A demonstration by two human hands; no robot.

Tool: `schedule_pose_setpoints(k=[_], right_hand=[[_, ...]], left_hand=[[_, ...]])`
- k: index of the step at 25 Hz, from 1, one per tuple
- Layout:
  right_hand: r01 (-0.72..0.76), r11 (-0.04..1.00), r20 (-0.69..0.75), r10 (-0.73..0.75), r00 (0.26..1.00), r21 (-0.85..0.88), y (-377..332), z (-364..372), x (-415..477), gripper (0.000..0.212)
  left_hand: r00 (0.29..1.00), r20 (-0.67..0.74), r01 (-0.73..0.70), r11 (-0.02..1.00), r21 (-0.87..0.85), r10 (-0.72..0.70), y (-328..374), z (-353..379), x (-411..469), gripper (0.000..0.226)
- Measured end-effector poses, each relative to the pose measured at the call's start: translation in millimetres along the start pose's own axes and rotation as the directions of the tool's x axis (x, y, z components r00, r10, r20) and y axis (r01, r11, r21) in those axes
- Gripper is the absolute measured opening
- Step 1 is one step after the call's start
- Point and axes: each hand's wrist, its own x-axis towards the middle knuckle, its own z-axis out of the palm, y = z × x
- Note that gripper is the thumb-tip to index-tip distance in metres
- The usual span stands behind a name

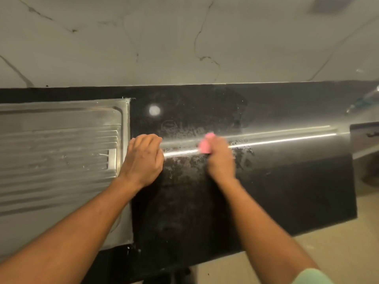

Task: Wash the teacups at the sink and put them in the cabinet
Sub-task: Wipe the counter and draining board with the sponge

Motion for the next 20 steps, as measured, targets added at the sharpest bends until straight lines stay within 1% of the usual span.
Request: schedule_pose_setpoints(k=[1, 2, 3, 4, 5, 6, 7, 8, 9, 10, 11, 12, 13, 14, 15, 16, 17, 18, 19, 20], right_hand=[[-0.134, 0.985, -0.059, 0.128, 0.990, -0.109, 41, -17, 8, 0.047], [-0.223, 0.968, -0.106, 0.212, 0.972, -0.116, 61, -21, 7, 0.055], [-0.259, 0.957, -0.147, 0.240, 0.960, -0.132, 58, -17, 0, 0.056], [-0.278, 0.957, -0.209, 0.255, 0.944, -0.088, 29, 0, -14, 0.049], [-0.256, 0.965, -0.185, 0.240, 0.953, -0.062, -9, 17, -34, 0.040], [-0.071, 0.991, -0.082, 0.062, 0.995, -0.111, -51, 38, -61, 0.033], [0.149, 0.978, 0.049, -0.144, 0.988, -0.145, -87, 62, -94, 0.032], [0.354, 0.932, 0.207, -0.332, 0.920, -0.078, -113, 80, -130, 0.038], [0.474, 0.880, 0.312, -0.443, 0.840, -0.025, -124, 87, -154, 0.042], [0.471, 0.881, 0.319, -0.459, 0.829, 0.045, -112, 72, -161, 0.040], [0.435, 0.898, 0.232, -0.439, 0.868, 0.070, -81, 52, -150, 0.037], [0.361, 0.931, 0.162, -0.364, 0.917, 0.044, -42, 25, -141, 0.036], [0.211, 0.975, 0.117, -0.218, 0.969, 0.067, -1, -1, -126, 0.040], [0.029, 0.997, 0.043, -0.032, 0.999, 0.067, 42, -30, -111, 0.047], [-0.107, 0.994, -0.050, 0.108, 0.993, 0.021, 81, -47, -97, 0.054], [-0.171, 0.985, -0.120, 0.168, 0.978, -0.018, 100, -52, -95, 0.058], [-0.205, 0.975, -0.178, 0.188, 0.966, -0.083, 96, -48, -101, 0.057], [-0.230, 0.969, -0.223, 0.204, 0.953, -0.096, 69, -31, -119, 0.053], [-0.206, 0.977, -0.203, 0.191, 0.960, -0.057, 31, -13, -144, 0.045], [-0.081, 0.994, -0.148, 0.070, 0.986, -0.067, -11, 6, -174, 0.036]], left_hand=[[0.999, -0.001, 0.046, 0.996, 0.074, -0.046, -5, 1, -5, 0.039], [0.998, -0.044, 0.053, 0.990, 0.129, -0.048, -6, 5, -14, 0.034], [0.997, -0.072, 0.044, 0.987, 0.154, -0.033, 1, 11, -24, 0.032], [0.998, -0.052, 0.054, 0.990, 0.127, -0.048, 13, 14, -27, 0.032], [0.998, -0.048, 0.042, 0.992, 0.119, -0.037, 22, 19, -35, 0.033], [0.997, -0.074, -0.002, 0.989, 0.147, 0.013, 32, 24, -39, 0.034], [0.995, -0.095, -0.021, 0.988, 0.154, 0.036, 39, 21, -42, 0.035], [0.995, -0.096, -0.020, 0.988, 0.155, 0.035, 43, 19, -45, 0.035], [0.995, -0.098, -0.001, 0.988, 0.152, 0.016, 45, 14, -49, 0.036], [0.995, -0.096, 0.012, 0.986, 0.166, 0.004, 49, 12, -55, 0.037], [0.995, -0.095, 0.013, 0.981, 0.196, 0.006, 52, 11, -59, 0.037], [0.994, -0.107, 0.001, 0.974, 0.226, 0.024, 53, 12, -64, 0.036], [0.995, -0.100, 0.003, 0.972, 0.235, 0.021, 53, 13, -70, 0.033], [0.995, -0.101, 0.005, 0.971, 0.240, 0.020, 55, 16, -78, 0.031], [0.995, -0.098, 0.014, 0.971, 0.238, 0.010, 59, 20, -86, 0.030], [0.995, -0.097, 0.024, 0.971, 0.236, -0.001, 63, 27, -94, 0.032], [0.996, -0.089, 0.036, 0.973, 0.229, -0.016, 71, 33, -102, 0.033], [0.996, -0.087, 0.044, 0.974, 0.222, -0.025, 79, 39, -110, 0.035], [0.995, -0.090, 0.051, 0.976, 0.211, -0.032, 88, 42, -115, 0.036], [0.996, -0.091, 0.043, 0.979, 0.197, -0.025, 95, 46, -117, 0.037]])
